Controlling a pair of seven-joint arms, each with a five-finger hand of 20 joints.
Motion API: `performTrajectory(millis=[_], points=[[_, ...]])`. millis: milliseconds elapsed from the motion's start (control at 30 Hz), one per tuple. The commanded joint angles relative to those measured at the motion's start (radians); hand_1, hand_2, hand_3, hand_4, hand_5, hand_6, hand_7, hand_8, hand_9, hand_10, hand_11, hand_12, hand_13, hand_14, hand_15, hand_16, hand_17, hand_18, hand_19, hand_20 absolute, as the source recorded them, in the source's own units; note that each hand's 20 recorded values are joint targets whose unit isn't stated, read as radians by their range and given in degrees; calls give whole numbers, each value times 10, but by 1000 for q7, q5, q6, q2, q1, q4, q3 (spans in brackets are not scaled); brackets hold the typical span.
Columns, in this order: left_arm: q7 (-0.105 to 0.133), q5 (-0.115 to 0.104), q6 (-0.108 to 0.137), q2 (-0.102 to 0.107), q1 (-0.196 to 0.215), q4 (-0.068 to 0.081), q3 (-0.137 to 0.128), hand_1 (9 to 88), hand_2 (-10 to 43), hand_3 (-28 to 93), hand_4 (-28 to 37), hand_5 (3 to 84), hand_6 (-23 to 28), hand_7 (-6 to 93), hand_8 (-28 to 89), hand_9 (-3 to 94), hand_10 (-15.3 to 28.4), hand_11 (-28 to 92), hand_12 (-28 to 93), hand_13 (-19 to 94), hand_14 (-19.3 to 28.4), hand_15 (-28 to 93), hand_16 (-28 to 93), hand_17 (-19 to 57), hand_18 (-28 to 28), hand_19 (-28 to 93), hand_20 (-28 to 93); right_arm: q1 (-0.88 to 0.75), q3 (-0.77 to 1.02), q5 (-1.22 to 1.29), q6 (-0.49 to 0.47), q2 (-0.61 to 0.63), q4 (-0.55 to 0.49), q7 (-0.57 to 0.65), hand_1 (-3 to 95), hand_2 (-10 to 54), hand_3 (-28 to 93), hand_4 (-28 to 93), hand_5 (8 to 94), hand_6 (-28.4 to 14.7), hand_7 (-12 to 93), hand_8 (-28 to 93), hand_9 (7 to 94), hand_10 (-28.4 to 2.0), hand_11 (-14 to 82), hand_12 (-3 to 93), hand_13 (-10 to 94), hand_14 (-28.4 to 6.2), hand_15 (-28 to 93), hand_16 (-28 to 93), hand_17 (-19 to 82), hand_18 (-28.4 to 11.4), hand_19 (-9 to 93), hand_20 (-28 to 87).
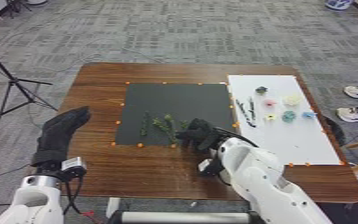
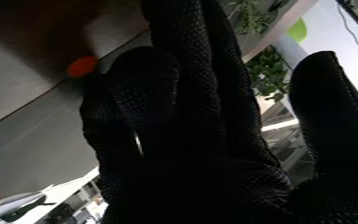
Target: Arrange flowers
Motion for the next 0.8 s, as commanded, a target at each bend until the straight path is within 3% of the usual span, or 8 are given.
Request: performTrajectory(millis=[33,633,800], points=[[1,-1,-7,-7,10,-8,-1,239,-9,717,-196,495,29,173,-71,477,126,205,141,358,153,140,21,50,89,30,150,16,-24,-12,-2,-33,32,3,218,125,625,-112,725,-40,188,-76,896,-151,214,213,753,-141,661,362,347,-284,837,545],[0,1,-7,-10,4,-6,3,240,-9,715,-196,495,29,172,-71,477,126,203,141,358,153,140,21,50,89,29,150,24,-27,-16,-12,-38,33,-2,217,126,628,-113,728,-39,188,-77,897,-149,218,213,754,-141,663,360,347,-284,837,546],[2,1,-7,-9,10,-9,-1,239,-9,716,-195,496,29,173,-71,476,125,203,141,358,153,139,20,50,89,29,150,43,41,-24,-82,-7,15,-7,216,124,628,-112,729,-38,190,-76,898,-150,218,213,753,-143,663,359,346,-284,836,546]])
